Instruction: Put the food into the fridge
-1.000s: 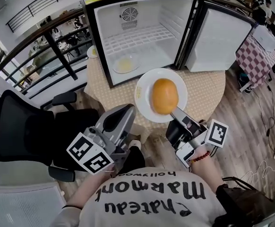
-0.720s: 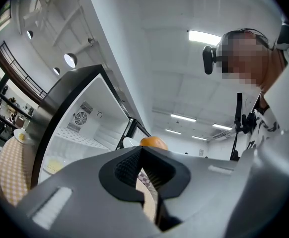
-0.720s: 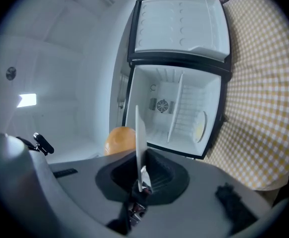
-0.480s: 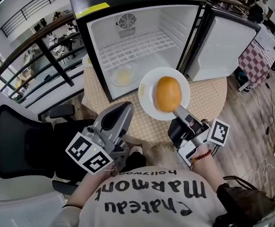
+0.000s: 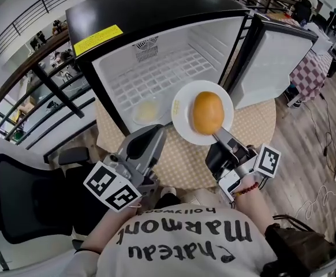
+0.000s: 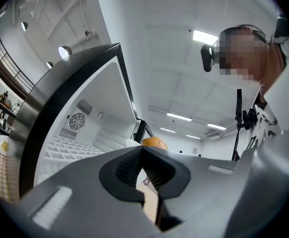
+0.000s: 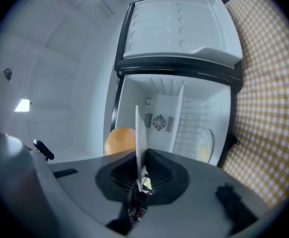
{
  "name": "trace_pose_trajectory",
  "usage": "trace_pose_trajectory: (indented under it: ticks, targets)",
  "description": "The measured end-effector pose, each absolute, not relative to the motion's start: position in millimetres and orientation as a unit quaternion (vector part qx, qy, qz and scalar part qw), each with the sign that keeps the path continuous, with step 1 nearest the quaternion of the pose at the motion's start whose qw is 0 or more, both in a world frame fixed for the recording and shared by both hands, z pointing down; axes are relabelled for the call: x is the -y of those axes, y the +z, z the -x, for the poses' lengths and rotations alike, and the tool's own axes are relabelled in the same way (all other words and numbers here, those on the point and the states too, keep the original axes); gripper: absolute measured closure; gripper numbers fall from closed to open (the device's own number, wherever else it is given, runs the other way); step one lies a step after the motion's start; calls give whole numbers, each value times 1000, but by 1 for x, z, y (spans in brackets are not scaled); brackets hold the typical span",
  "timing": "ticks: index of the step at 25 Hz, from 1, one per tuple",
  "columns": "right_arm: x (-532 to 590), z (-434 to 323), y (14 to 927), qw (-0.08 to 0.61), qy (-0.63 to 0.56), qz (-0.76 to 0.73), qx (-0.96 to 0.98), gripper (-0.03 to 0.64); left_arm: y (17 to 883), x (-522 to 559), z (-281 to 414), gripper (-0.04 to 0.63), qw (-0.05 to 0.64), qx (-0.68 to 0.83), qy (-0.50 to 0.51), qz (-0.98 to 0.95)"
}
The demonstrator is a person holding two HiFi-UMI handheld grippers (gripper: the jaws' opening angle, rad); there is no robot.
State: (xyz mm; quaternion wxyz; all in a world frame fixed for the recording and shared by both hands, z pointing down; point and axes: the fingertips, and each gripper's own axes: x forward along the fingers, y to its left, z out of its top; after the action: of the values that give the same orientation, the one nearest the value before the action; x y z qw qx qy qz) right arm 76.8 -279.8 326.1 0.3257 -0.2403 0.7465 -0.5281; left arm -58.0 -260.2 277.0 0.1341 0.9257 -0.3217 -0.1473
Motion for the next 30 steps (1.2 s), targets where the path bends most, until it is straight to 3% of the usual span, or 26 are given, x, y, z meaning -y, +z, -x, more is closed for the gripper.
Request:
trace_pose_trajectory:
  ticks: [4, 9, 13, 30]
  targets:
    - [303, -85, 336, 344, -538, 262, -723, 589, 289, 279, 49, 595, 137, 302, -127, -935]
    - [334, -91, 359, 365, -563, 285, -685, 589, 318, 293, 35, 595, 93, 295, -81, -948]
    - [358, -86, 375, 365, -587, 293, -660, 589, 343, 301, 13, 595, 132, 256, -72, -955]
    - [410, -86, 400, 350, -622, 363, -599, 589, 392, 325, -15, 595, 150, 220, -30, -963]
